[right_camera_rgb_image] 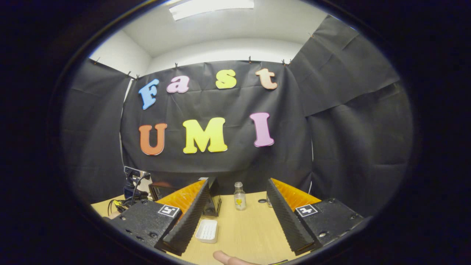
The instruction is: Open the electric oven with the left hand, put the food in, and close the electric oven.
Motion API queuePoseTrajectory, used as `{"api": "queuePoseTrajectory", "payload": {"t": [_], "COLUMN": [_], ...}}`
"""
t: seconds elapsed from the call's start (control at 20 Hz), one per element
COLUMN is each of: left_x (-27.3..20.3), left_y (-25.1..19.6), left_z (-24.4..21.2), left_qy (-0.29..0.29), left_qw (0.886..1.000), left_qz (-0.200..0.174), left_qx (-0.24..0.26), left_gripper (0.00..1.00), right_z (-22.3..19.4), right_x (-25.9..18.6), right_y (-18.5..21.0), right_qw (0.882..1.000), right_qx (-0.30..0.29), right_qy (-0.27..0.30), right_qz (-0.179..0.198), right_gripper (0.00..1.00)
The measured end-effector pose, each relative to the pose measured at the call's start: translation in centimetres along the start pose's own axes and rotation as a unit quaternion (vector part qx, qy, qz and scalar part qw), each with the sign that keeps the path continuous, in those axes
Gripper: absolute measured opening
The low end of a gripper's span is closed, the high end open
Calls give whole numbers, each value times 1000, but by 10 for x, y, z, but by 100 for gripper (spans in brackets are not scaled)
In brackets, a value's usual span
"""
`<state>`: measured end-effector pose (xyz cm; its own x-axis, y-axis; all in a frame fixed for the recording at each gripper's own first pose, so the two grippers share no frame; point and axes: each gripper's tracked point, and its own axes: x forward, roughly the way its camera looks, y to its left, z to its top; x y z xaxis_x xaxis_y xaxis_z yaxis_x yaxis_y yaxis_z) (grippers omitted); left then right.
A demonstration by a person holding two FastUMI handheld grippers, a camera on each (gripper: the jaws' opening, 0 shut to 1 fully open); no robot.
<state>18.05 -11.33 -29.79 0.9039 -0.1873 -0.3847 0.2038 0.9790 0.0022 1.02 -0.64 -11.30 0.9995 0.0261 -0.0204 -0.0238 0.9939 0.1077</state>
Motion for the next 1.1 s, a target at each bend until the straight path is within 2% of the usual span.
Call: {"api": "queuePoseTrajectory", "payload": {"t": [0.35, 0.6, 0.8, 0.85, 0.9, 0.95, 1.0, 1.1], "left_x": [28, 32, -8, -23, -38, -53, -70, -104], "left_y": [4, 5, -1, 1, 2, 2, 0, 3], "left_z": [29, 34, 43, 48, 54, 61, 67, 87], "left_qy": [-23, -8, -16, -21, -27, -32, -39, -61], "left_qw": [1000, 1000, 1000, 1000, 999, 999, 999, 998], "left_qz": [3, 8, 11, 16, 22, 24, 26, 34], "left_qx": [20, -7, 1, 5, 2, -3, -4, -1], "left_gripper": [96, 96, 97, 96, 96, 96, 96, 96], "right_z": [-2, -5, -11, -11, -12, -12, -11, -9], "right_x": [-2, -8, -16, -18, -20, -22, -24, -31], "right_y": [-4, -7, -8, -9, -11, -11, -12, -6], "right_qw": [1000, 1000, 1000, 999, 999, 999, 999, 999], "right_qx": [0, 2, 9, 9, 8, 7, 7, 9], "right_qy": [9, 15, 25, 27, 28, 29, 30, 30], "right_qz": [-5, -11, -15, -18, -21, -24, -29, -27], "right_gripper": [99, 99, 99, 96, 99, 96, 99, 99]}}
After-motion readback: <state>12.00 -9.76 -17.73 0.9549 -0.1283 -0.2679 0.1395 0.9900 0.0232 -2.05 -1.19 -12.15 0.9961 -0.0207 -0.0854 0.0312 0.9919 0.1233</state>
